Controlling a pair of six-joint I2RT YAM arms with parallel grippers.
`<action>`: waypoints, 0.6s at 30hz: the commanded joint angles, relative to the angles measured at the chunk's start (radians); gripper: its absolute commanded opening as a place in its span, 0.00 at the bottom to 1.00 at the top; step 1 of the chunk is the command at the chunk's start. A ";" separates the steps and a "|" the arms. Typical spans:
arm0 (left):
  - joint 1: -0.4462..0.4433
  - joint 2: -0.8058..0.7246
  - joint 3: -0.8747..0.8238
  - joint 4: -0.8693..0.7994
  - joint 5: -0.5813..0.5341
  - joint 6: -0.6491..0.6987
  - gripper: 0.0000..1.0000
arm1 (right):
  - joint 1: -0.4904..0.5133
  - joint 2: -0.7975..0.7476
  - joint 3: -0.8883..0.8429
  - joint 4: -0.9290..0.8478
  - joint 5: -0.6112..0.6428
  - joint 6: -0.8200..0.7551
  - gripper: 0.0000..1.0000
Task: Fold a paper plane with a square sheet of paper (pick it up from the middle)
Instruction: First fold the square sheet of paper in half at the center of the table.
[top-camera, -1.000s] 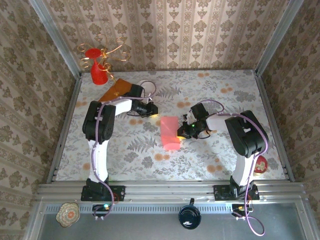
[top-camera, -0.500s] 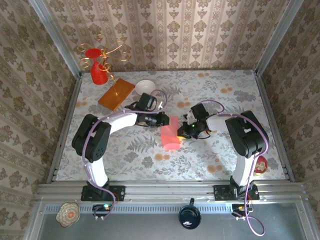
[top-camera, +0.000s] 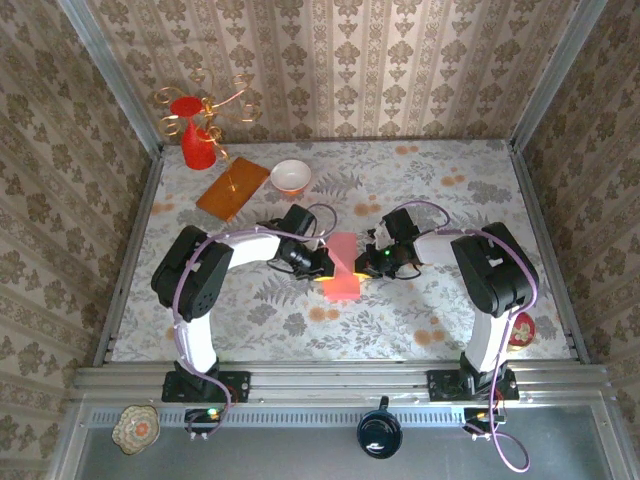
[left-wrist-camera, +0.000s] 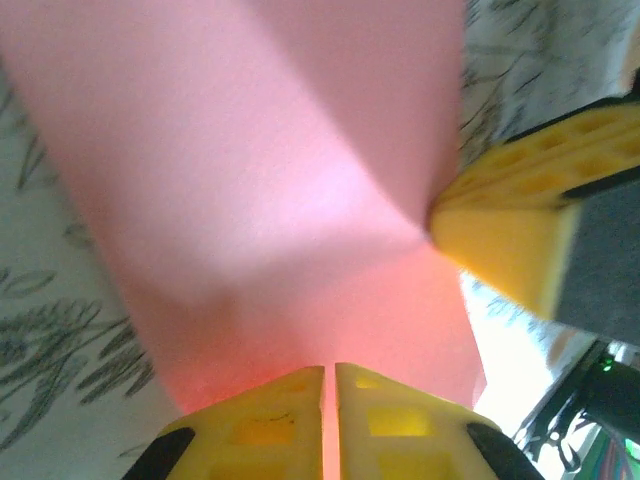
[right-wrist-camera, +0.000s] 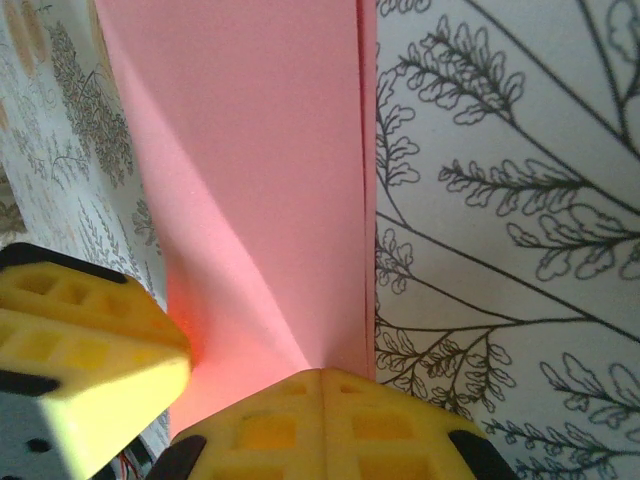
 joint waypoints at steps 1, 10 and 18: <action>0.019 0.014 -0.039 -0.047 -0.019 0.038 0.13 | -0.013 0.107 -0.110 -0.262 0.297 0.016 0.05; 0.153 -0.108 -0.228 -0.020 -0.043 0.072 0.13 | -0.014 0.110 -0.119 -0.249 0.316 0.023 0.05; 0.028 -0.277 -0.191 0.193 -0.011 -0.116 0.13 | -0.014 0.092 -0.134 -0.228 0.308 0.023 0.05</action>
